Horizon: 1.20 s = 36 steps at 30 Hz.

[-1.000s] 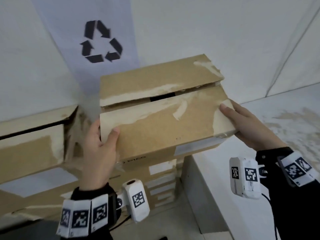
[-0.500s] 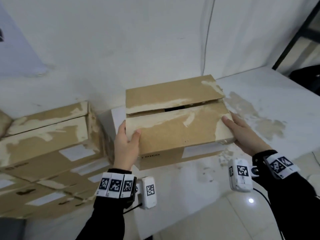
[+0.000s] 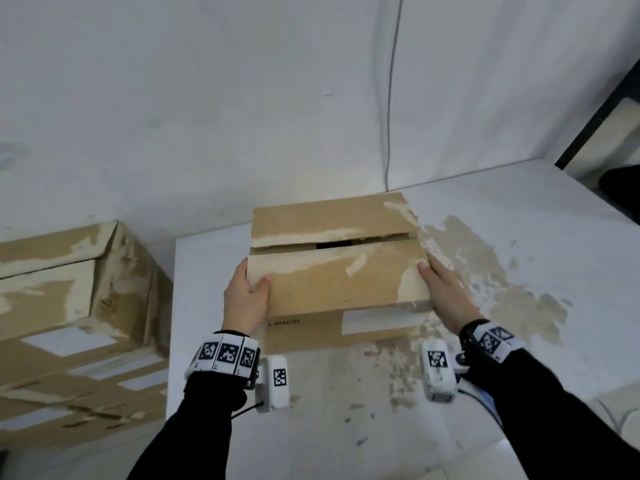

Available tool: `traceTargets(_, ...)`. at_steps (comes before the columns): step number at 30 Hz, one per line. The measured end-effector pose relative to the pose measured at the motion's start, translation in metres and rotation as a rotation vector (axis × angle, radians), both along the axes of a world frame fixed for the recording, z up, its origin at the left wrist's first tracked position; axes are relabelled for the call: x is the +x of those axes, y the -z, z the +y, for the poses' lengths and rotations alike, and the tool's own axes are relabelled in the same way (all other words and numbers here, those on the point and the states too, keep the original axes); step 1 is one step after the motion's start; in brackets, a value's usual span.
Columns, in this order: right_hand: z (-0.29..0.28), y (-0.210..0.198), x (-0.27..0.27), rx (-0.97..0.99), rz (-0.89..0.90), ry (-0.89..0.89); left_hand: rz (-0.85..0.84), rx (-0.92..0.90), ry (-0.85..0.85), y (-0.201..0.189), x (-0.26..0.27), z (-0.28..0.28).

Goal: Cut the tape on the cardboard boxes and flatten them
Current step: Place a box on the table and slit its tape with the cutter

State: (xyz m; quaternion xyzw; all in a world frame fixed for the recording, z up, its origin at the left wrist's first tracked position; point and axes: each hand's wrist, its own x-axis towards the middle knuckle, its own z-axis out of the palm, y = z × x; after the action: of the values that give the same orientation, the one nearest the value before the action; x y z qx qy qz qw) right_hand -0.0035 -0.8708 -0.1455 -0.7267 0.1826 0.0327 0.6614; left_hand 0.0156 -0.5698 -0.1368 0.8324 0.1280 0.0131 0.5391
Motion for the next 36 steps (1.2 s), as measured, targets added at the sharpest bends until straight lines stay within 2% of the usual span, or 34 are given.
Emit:
traceTargets(2,0.001,0.005,-0.007,-0.007,0.001,0.005,0.034,0.071,0.026,-0.005,0.012,-0.006)
traceTargets(5,-0.014,0.012,-0.005,0.134,0.095,-0.016,0.087,0.195,0.007,-0.013,0.02,-0.004)
traceTargets(9,-0.055,-0.002,0.043,0.187,0.203,-0.074,0.026,0.298,-0.131,-0.021,-0.009,-0.019)
traceTargets(11,-0.064,-0.013,0.075,0.18,0.177,-0.151,-0.041,0.3,-0.141,-0.024,-0.043,-0.051)
traceTargets(13,-0.063,-0.018,0.103,0.147,0.134,-0.245,-0.07,0.262,-0.055,-0.025,-0.076,-0.09)
traceTargets(16,-0.062,-0.012,0.117,0.091,0.116,-0.385,0.115,0.107,0.064,-0.022,-0.097,-0.142)
traceTargets(19,-0.07,-0.002,0.099,0.059,0.054,-0.338,0.219,0.058,0.047,-0.011,-0.09,-0.158)
traceTargets(25,-0.08,0.016,0.024,-0.122,0.059,-0.381,0.151,0.361,-0.117,0.004,-0.072,-0.123)
traceTargets(27,-0.077,0.02,0.013,-0.05,0.134,-0.403,0.135,0.483,-0.09,-0.004,-0.079,-0.135)
traceTargets(30,-0.071,0.019,0.007,0.18,0.239,-0.439,0.251,0.718,0.122,-0.008,-0.094,-0.179)
traceTargets(31,-0.069,0.015,0.005,0.227,0.214,-0.438,0.305,0.823,0.178,-0.004,-0.096,-0.192)
traceTargets(33,-0.066,0.01,-0.002,0.221,0.112,-0.427,0.338,0.984,0.171,0.005,-0.096,-0.204)
traceTargets(36,-0.065,0.003,-0.016,0.062,-0.032,-0.435,0.238,1.049,0.13,0.012,-0.098,-0.196)
